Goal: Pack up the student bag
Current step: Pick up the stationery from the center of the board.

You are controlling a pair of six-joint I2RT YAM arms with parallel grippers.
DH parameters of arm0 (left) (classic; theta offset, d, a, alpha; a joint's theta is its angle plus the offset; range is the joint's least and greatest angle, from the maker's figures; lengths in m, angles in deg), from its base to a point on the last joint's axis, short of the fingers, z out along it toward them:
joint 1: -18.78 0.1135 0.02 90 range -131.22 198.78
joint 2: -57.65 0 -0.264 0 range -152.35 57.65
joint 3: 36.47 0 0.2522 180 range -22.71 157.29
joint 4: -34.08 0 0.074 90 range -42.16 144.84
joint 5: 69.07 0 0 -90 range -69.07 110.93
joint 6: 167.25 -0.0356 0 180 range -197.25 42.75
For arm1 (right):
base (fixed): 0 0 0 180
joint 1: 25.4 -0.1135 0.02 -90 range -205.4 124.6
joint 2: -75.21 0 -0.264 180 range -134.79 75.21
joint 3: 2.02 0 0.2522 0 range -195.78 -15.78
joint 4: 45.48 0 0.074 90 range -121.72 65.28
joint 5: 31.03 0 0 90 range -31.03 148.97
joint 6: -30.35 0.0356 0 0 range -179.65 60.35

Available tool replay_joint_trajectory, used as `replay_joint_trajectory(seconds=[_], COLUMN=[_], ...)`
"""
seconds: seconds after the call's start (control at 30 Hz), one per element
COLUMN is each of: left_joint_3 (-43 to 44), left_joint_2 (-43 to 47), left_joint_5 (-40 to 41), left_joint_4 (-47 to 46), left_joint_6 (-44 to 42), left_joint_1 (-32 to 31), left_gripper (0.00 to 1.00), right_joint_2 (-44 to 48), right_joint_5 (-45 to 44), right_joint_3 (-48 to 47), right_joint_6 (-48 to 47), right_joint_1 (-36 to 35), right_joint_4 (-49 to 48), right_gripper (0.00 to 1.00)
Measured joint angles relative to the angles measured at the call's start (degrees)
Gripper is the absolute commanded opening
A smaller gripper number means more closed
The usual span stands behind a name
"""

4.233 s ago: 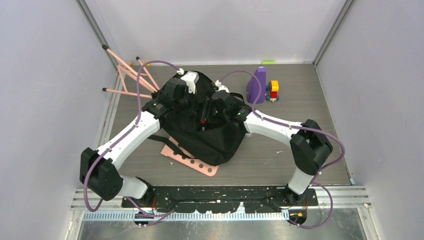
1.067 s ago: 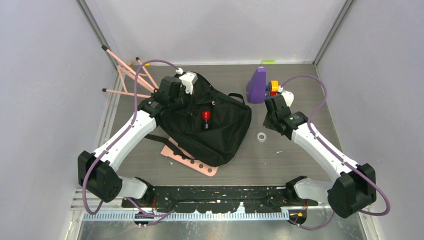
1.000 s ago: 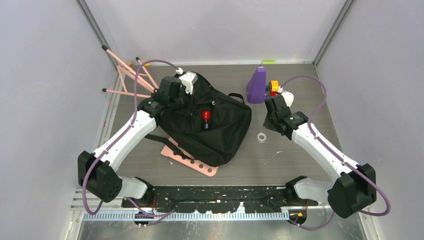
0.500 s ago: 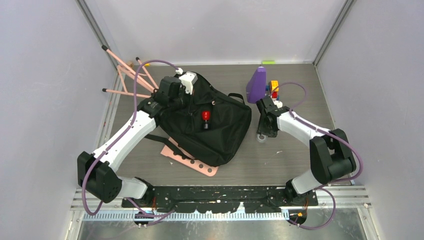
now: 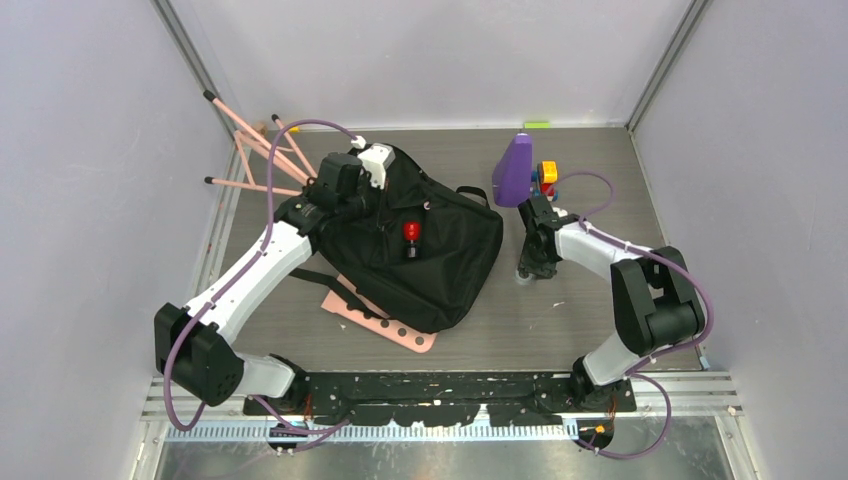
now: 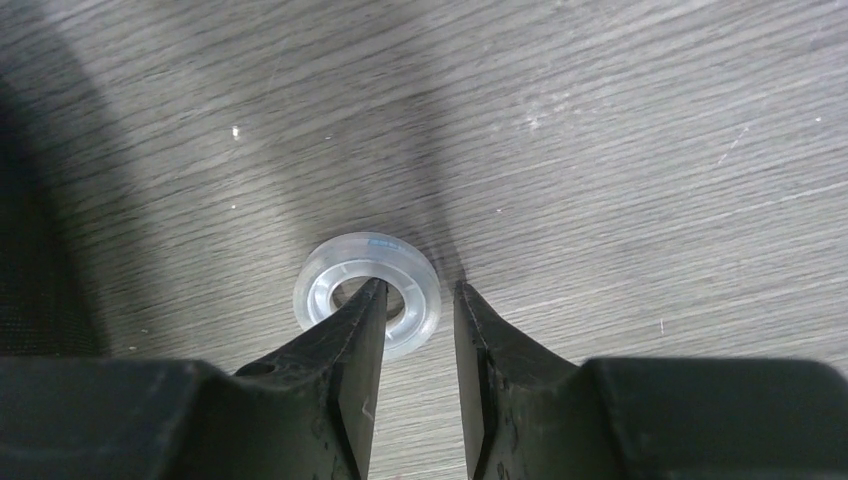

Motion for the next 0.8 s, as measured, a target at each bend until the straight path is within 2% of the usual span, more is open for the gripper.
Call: replay_joint_trajectory(seconds=[0.13,0.2,0.27,0.3,0.57,0.8], left_joint_3=[0.0,0.0,0.0,0.0,0.0,0.0], left_joint_2=[0.0,0.0,0.0,0.0,0.0,0.3], left_joint_5=[0.0,0.0,0.0,0.0,0.0,0.0], left_joint_4=[0.0,0.0,0.0,0.0,0.0,0.0], left_joint_6=[0.0,0.0,0.0,0.0,0.0,0.0], left_joint_1=[0.0,0.0,0.0,0.0,0.0,0.0], left_gripper=[0.0,0.0,0.0,0.0,0.0,0.0], right_joint_2=[-0.3,-0.7,-0.9,-0.9,0.6,11.0], right_joint_5=[0.7,1.6,2.1,2.2,2.3,2.3], right_joint_3=[0.0,-0.3,-0.5,-0.5,-0.7,-5.5], right_joint_6=[-0.4,-0.5,-0.8,-0.9,-1.2,-1.7], right_joint_1=[0.0,0.0,0.0,0.0,0.1,-0.2], right_joint_4=[-0.6,-0.9,-0.8,-0.7,1.5,11.3], right_gripper=[0.26,0.18,0.04,0.02,0.01,0.01])
